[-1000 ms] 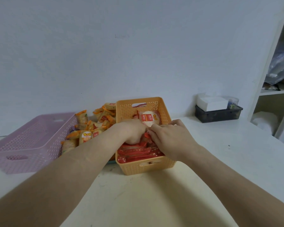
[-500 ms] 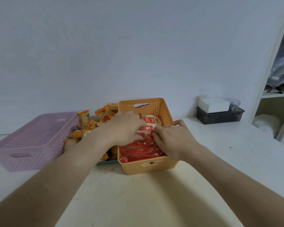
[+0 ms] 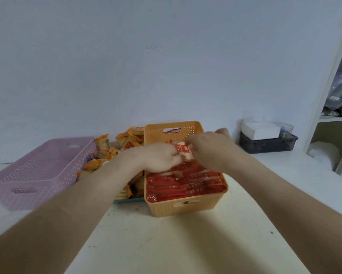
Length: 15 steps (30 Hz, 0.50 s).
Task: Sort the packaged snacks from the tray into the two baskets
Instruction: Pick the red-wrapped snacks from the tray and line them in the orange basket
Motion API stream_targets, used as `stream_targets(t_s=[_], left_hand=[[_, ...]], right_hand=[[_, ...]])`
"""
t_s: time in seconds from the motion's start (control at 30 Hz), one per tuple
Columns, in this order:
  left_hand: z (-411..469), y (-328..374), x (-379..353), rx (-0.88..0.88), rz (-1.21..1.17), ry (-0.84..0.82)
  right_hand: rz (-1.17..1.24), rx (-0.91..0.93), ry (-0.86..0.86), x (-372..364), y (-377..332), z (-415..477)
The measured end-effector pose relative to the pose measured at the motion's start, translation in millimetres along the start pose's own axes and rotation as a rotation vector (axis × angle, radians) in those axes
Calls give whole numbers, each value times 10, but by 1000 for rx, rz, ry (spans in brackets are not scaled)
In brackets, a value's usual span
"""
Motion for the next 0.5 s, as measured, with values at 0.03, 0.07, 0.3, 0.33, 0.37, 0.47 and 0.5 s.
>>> stream_targets(t_s=[0.03,0.07,0.3,0.33,0.37,0.47,0.5], left_hand=[[87,-35,112,2,43,132],[153,-69,183,5,124,238],[520,-290,-184,187,410,25],[540,-305,-212,209,377,11],[554,-311,-225,222,347,19],[581,-322,-209,250,332,90],[594,-336,-211,261,356,95]], right_hand=[[40,11,-11,16,-12,72],[100,21,-43,-14,-42,135],[11,39,-268,-766,-108,391],[10,32,-248,-785,-96,402],[16,31,-223,-805,-88,410],[60,11,-187,-843,-88,419],[69,-5,-194,-850,-82,423]])
Point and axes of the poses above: each hand's wrist, its own z-axis towards the middle knuckle, its own x-axis out of the back of the hand, y = z × x, the point moved 7 cm from there along z, towards the middle knuckle, and after that the axes turned 13 degrees about y, right-handed, at the moved point
